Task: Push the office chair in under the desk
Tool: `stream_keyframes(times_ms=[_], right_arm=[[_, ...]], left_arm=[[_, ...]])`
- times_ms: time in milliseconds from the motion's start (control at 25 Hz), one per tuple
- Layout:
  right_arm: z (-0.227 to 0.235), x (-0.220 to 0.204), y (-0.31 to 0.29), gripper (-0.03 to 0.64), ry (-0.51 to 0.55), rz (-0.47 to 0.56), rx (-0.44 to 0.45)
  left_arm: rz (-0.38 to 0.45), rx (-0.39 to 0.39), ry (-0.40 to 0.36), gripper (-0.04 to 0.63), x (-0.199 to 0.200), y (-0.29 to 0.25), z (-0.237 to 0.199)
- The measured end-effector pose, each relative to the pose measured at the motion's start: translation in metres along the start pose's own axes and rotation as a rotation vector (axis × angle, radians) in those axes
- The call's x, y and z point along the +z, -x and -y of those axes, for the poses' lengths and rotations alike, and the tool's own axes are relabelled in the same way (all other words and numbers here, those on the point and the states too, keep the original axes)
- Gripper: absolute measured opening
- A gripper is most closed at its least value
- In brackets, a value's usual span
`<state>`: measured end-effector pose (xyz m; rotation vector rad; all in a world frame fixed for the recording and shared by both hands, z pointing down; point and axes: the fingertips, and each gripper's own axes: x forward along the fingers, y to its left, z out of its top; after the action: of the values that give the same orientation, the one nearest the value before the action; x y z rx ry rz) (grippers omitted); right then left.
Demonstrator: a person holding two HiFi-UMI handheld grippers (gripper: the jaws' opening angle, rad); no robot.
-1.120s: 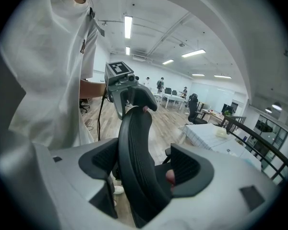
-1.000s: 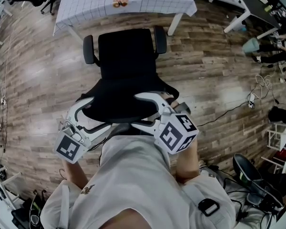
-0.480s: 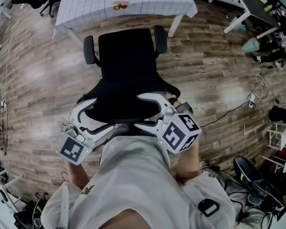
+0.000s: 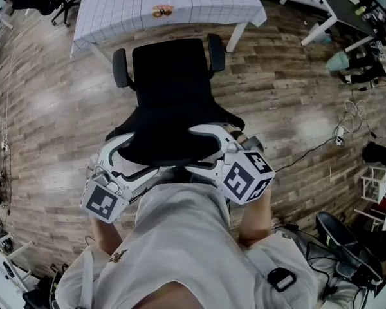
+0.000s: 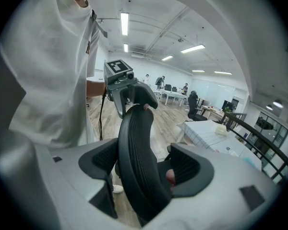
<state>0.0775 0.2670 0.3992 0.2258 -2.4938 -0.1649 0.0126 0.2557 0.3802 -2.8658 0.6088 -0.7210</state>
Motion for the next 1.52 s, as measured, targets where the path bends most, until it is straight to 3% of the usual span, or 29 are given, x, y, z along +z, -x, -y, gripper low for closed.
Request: stream_keyframes(times_ms=[440, 1520], right_arm=[[0.029, -0.006, -0.008, 0.344, 0.000, -0.019, -0.002], [0.095, -0.015, -0.010, 0.342, 0.043, 0.003, 0.024]], left_arm=[[-0.001, -0.003, -0.021, 0.382, -0.002, -0.015, -0.027], [-0.011, 0.046, 0.022, 0.394, 0.004, -0.049, -0.082]])
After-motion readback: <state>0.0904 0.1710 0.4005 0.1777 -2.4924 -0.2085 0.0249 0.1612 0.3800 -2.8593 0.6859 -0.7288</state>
